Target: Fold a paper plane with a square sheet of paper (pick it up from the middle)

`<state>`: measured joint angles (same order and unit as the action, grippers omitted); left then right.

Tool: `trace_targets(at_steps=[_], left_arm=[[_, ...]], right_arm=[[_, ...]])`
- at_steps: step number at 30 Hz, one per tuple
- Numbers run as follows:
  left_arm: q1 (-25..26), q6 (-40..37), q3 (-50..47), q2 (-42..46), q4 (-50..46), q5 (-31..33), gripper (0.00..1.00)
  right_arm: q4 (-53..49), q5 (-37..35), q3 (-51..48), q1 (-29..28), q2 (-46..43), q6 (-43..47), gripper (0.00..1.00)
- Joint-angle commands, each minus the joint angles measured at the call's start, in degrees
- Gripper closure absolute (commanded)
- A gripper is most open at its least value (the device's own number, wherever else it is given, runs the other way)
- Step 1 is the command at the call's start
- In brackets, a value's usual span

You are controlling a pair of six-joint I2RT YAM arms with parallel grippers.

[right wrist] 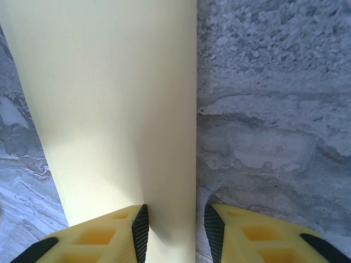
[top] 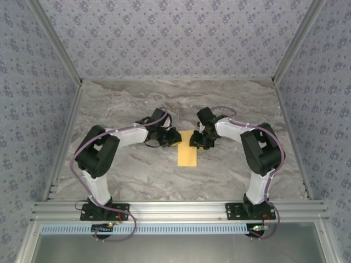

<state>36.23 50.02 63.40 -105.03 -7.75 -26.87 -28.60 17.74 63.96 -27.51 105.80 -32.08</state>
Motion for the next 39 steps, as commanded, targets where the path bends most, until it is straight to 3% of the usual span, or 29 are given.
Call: trace_targets(at_steps=[1, 8, 15, 39], left_arm=[[-1.1, -1.68, 1.64, 4.4, -4.47, 3.6, 0.8], [-2.8, -1.94, 0.15, 7.24, -5.96, 6.72, 0.79], [-2.43, -0.89, -0.64, 4.68, -2.97, 2.47, 0.79], [-1.49, -1.61, -0.51, 2.32, -2.85, 1.11, 0.81]], right_arm=[[-1.02, -2.3, -1.3, -1.01, 4.67, -0.36, 0.62], [-1.43, -3.31, -0.55, -1.94, 6.92, -0.39, 0.59], [-2.75, -4.11, 0.91, -2.86, 8.37, 1.47, 0.57], [-5.04, -5.29, 2.9, -3.08, 11.49, 3.34, 0.56]])
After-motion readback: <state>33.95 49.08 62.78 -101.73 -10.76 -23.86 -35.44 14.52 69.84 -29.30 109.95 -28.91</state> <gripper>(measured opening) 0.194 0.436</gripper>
